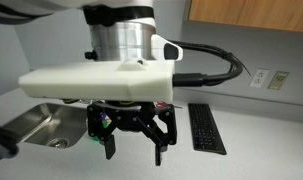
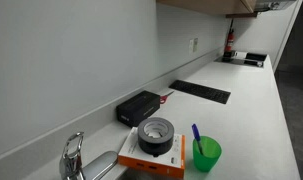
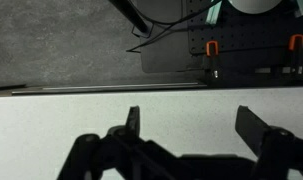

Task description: Take the blue pen out of the green cup

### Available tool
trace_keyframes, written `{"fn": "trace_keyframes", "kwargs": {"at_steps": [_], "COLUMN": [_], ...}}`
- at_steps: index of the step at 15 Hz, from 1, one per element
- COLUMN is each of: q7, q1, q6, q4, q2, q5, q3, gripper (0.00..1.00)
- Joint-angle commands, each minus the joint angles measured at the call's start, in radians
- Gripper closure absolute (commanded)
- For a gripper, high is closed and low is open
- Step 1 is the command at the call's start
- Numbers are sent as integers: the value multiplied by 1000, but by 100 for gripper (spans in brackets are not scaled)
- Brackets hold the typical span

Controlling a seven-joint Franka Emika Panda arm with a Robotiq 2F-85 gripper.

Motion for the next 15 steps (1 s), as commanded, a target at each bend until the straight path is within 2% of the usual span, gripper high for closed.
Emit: {"fn": "trace_keyframes", "kwargs": {"at_steps": [1,4,7,15], "q7": [12,12,60,264], "q1": [24,24,46,151], "q6": [-7,-7,45,338], "q4": [2,2,10,51], "q2": [-1,-2,20,234], "q5": [-10,-10,47,244], "q3": [-18,-18,-11,110], "gripper": [0,0,0,0]}}
